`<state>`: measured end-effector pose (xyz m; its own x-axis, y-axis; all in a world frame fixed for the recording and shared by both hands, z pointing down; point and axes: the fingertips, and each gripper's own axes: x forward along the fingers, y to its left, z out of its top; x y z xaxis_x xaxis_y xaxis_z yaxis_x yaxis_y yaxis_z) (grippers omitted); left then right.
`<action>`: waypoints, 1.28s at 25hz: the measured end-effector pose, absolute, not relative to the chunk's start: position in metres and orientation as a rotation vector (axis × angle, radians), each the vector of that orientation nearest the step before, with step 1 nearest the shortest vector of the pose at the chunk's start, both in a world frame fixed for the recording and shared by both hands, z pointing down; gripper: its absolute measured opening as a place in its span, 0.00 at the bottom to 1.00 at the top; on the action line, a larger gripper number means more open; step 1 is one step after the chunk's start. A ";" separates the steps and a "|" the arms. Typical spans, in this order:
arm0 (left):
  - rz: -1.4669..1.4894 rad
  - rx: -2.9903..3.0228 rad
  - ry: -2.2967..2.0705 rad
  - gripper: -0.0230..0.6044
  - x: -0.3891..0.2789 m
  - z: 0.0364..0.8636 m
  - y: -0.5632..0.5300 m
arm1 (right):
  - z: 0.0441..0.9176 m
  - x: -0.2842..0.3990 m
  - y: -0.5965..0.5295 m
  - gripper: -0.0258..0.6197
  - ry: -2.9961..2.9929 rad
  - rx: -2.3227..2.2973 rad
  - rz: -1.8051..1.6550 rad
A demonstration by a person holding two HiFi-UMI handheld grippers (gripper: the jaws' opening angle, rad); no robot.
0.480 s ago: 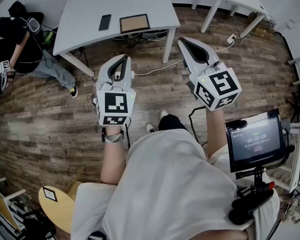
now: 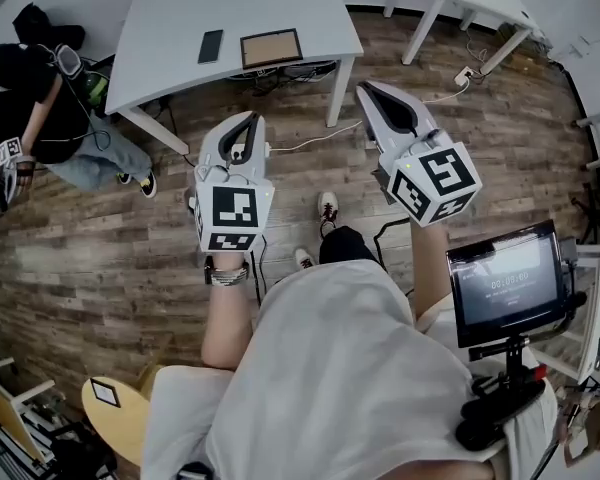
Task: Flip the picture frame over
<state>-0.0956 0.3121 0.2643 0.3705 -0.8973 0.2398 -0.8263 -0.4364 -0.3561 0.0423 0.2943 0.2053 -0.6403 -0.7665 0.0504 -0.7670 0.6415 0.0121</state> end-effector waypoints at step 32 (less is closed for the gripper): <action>-0.869 -2.514 1.530 0.06 -0.041 0.324 0.028 | 0.293 0.068 0.005 0.04 -2.743 1.173 0.319</action>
<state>-0.0407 0.0275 0.3244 0.3431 -0.8365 0.4272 -0.7955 -0.5007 -0.3415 0.0679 0.0048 0.2927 -0.6858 -0.6965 0.2113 -0.7264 0.6733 -0.1382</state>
